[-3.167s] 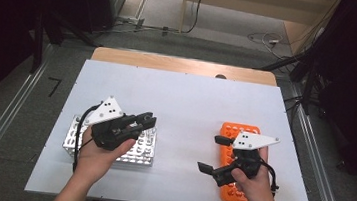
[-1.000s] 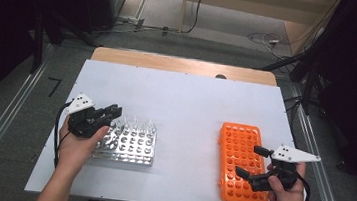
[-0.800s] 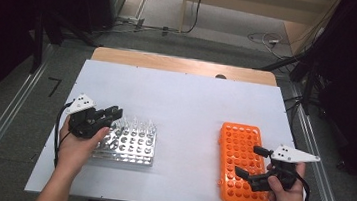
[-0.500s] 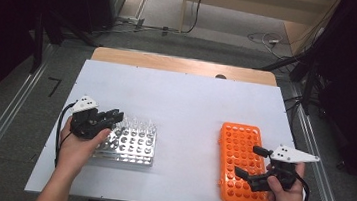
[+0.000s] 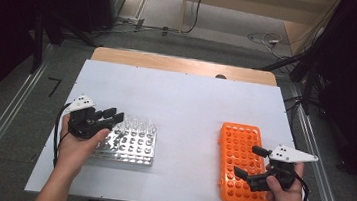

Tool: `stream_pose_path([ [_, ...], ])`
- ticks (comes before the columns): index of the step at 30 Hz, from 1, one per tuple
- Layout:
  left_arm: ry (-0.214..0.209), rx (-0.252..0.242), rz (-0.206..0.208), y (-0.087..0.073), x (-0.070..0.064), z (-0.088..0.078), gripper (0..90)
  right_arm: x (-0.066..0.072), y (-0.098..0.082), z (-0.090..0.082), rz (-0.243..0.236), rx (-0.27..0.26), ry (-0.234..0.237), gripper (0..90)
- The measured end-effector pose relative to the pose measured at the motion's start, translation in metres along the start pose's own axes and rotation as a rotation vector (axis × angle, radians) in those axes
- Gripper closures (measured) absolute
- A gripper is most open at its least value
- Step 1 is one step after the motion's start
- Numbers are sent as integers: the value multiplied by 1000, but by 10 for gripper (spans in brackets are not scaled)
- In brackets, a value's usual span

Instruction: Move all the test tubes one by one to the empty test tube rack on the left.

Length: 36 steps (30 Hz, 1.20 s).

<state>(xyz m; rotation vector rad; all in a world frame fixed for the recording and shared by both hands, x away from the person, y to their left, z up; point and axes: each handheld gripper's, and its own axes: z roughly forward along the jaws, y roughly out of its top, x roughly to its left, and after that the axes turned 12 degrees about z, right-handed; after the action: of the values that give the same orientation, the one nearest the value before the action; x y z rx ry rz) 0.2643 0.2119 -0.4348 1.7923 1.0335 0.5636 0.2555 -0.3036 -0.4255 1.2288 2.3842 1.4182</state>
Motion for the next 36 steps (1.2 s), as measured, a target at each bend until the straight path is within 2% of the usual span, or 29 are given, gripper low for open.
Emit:
stream_pose_path([
  [4,-11,-30,2,2,-1,-4,443,0,0,-1,1,-8,2,0],
  [14,-30,-72,46,4,-10,-13,69,-1,1,-2,0,-25,-3,0],
  [17,-51,-98,47,3,-13,-17,17,-3,1,-2,5,-32,-1,0],
  [25,-79,-135,77,-6,-22,-25,0,-9,0,-3,5,-51,-15,0],
  [36,-62,-150,83,-20,-25,-41,0,-24,-4,-9,21,-77,-39,0],
])
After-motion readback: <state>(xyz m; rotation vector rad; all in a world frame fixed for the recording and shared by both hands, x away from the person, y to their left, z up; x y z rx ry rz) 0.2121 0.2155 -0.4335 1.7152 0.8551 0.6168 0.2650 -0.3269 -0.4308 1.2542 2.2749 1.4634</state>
